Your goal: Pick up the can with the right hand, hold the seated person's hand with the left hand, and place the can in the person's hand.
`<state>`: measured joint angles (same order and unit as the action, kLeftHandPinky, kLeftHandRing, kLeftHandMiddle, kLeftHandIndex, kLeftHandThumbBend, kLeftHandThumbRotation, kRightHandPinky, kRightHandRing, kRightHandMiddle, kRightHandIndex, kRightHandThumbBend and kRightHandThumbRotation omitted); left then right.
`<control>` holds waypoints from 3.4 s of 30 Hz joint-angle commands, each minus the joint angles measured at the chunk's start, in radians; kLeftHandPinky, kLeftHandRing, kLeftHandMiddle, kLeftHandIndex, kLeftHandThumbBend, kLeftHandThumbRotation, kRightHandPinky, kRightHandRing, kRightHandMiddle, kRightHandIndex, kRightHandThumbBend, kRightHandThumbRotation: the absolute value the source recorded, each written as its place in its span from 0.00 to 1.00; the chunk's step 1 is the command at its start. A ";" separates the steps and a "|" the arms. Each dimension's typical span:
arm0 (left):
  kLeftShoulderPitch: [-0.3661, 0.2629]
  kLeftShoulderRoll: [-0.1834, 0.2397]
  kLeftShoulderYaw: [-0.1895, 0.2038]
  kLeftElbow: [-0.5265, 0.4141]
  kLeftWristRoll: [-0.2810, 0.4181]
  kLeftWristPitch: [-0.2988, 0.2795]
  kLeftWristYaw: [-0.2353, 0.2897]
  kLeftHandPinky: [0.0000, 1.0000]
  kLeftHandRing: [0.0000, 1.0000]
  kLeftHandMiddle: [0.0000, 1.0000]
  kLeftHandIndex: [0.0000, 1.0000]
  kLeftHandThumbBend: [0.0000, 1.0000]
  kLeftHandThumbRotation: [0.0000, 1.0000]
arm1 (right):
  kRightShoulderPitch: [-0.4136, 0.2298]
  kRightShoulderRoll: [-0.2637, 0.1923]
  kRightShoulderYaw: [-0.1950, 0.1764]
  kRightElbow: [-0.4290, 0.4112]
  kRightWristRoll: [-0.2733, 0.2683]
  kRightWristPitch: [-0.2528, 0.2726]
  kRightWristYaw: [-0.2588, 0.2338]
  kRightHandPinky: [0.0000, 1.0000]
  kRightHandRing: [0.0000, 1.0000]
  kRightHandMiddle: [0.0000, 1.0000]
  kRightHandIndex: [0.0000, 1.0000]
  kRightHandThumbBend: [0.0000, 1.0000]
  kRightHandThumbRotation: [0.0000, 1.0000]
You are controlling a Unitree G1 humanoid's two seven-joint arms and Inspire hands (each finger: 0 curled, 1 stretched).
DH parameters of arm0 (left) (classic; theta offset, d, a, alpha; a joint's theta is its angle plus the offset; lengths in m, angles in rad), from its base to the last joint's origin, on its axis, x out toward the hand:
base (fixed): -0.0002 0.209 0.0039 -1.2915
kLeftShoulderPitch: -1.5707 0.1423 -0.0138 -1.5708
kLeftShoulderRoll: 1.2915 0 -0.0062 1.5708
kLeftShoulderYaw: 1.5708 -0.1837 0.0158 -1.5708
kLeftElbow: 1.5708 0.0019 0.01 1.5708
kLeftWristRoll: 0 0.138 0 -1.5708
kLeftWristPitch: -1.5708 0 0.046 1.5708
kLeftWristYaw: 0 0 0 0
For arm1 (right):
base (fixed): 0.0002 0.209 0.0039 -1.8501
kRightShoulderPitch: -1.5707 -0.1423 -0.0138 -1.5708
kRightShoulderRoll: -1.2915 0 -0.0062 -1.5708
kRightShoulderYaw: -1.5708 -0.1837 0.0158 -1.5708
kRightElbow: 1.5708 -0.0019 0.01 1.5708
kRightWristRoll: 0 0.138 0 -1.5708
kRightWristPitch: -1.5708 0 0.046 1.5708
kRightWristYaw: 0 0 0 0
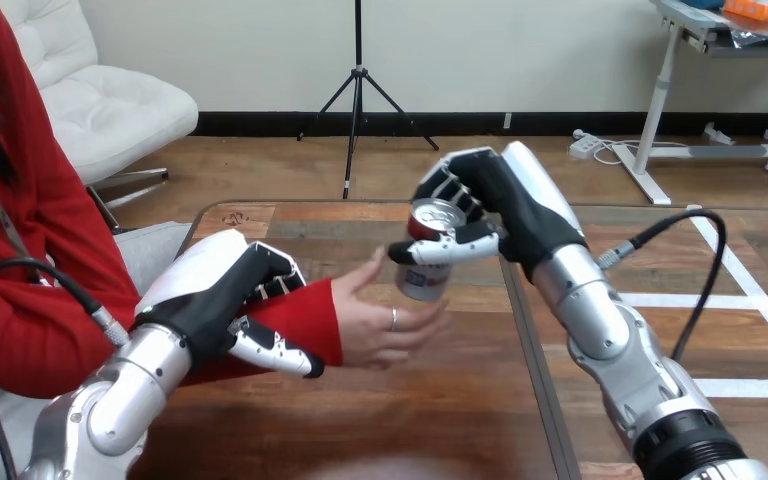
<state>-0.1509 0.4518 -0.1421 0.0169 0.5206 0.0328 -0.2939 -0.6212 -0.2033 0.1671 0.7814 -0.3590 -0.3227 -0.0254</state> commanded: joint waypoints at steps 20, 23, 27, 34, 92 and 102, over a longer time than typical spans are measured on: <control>-0.275 -0.100 0.026 -0.077 -0.064 -0.070 0.096 0.26 0.32 0.41 0.42 0.70 0.00 | -0.079 0.037 0.035 -0.182 -0.007 -0.004 0.030 0.30 0.34 0.39 0.42 0.75 0.00; -0.280 -0.099 0.030 -0.079 -0.067 -0.070 0.096 0.26 0.32 0.41 0.42 0.69 0.00 | -0.075 0.039 0.038 -0.184 -0.010 0.003 0.033 0.30 0.34 0.39 0.42 0.75 0.00; -0.287 -0.098 0.033 -0.081 -0.067 -0.067 0.097 0.26 0.32 0.40 0.42 0.69 0.00 | -0.070 0.042 0.042 -0.183 -0.015 0.006 0.033 0.30 0.34 0.39 0.42 0.75 0.00; -0.300 -0.096 0.038 -0.085 -0.067 -0.060 0.096 0.25 0.31 0.40 0.42 0.68 0.00 | -0.061 0.048 0.049 -0.177 -0.018 0.005 0.035 0.30 0.34 0.38 0.42 0.76 0.00; -0.151 -0.069 0.026 -0.168 -0.071 -0.074 0.089 0.55 0.70 0.73 0.75 0.78 0.36 | 0.060 0.007 0.002 -0.249 0.070 0.115 0.181 0.67 0.76 0.78 0.85 1.00 0.94; -0.050 -0.082 0.015 -0.142 -0.052 -0.137 0.151 0.57 0.70 0.73 0.74 0.59 0.44 | 0.128 -0.007 -0.030 -0.300 0.130 0.103 0.185 0.69 0.77 0.79 0.84 1.00 0.99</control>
<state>-0.1793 0.3755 -0.1246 -0.0947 0.4615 -0.0635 -0.1818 -0.5063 -0.1865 0.1810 0.5536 -0.2647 -0.2078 0.1611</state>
